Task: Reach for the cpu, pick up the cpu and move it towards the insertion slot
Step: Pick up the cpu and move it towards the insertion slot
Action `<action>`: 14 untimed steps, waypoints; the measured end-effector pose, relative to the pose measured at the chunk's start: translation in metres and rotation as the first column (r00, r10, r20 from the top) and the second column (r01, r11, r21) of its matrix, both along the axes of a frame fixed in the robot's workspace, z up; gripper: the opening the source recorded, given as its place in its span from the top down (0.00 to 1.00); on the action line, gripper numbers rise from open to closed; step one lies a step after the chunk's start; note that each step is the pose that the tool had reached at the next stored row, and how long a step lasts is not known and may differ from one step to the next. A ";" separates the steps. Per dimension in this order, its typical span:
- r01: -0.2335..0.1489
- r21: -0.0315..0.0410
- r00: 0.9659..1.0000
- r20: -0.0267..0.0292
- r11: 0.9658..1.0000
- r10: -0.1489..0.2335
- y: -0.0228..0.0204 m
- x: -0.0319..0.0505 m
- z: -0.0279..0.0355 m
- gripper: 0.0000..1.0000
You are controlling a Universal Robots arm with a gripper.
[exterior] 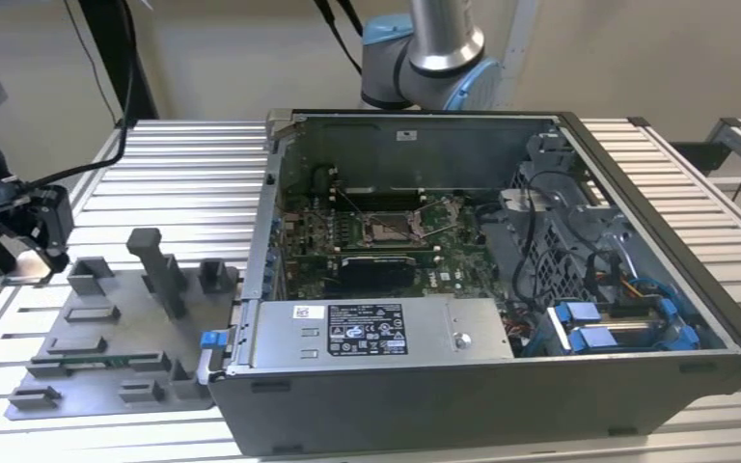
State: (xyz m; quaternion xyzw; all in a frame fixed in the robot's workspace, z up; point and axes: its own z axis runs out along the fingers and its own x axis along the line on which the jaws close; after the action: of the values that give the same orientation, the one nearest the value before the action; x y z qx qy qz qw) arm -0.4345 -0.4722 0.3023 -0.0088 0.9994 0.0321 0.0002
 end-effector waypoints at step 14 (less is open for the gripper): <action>0.000 0.000 1.000 0.000 1.000 0.000 0.0000 0.0000 0.0194 1.00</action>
State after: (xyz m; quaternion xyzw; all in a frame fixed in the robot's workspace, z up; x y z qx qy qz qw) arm -0.4345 -0.4722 0.3217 -0.0088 0.9994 0.0321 0.0002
